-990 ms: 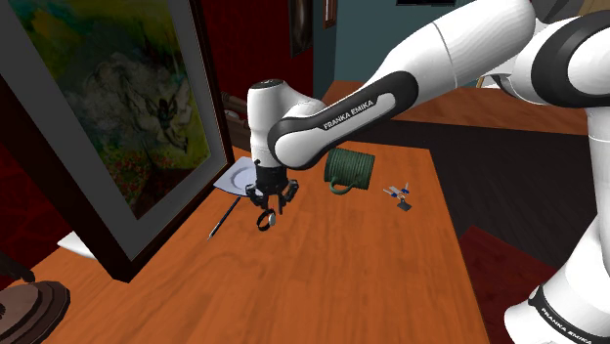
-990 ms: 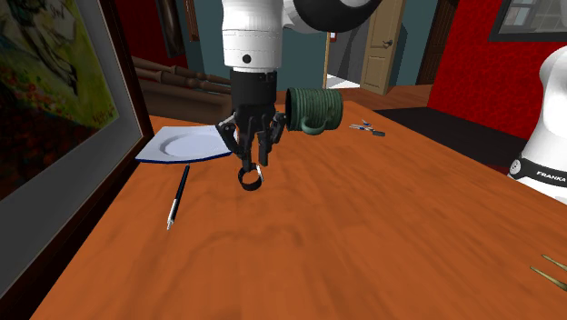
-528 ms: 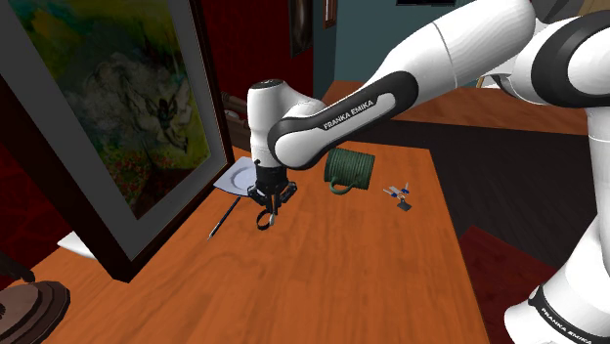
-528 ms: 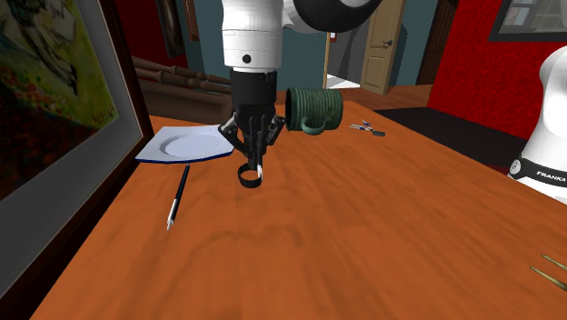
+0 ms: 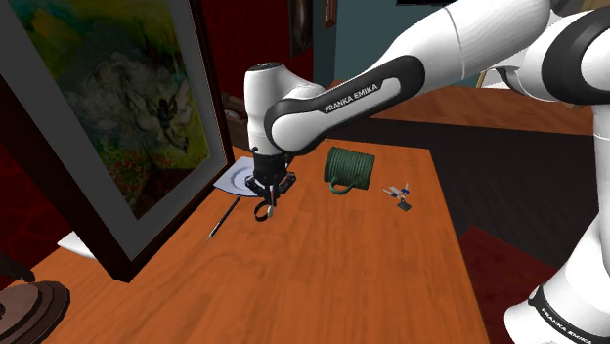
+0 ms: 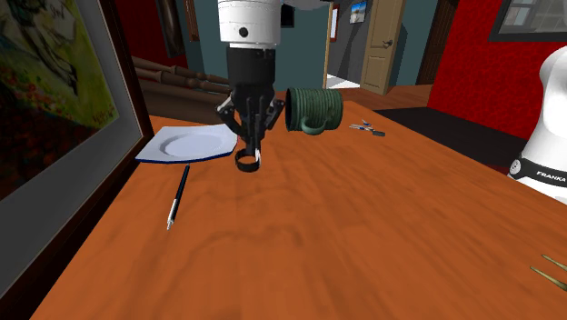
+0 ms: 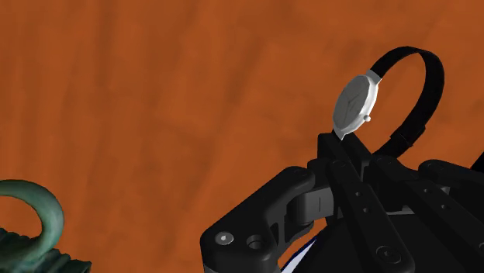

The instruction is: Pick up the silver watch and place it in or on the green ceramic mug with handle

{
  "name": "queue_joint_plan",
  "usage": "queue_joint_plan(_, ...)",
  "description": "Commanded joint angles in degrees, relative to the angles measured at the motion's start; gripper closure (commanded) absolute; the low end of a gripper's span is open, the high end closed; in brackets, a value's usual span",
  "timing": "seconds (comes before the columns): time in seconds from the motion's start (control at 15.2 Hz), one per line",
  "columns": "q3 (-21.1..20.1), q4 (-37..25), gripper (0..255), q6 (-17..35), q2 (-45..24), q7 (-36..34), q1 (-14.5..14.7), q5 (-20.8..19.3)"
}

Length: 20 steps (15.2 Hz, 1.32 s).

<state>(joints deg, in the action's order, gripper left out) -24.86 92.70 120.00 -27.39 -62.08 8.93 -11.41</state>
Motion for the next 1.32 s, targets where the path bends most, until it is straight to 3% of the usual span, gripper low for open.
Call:
queue_joint_plan(0.0,-0.2,-0.3,255,-1.1,0.9,0.2,-0.2,0.4)
queue_joint_plan(1.25,-1.2,-10.6,255,-14.2,4.0,1.3,0.1,2.2)
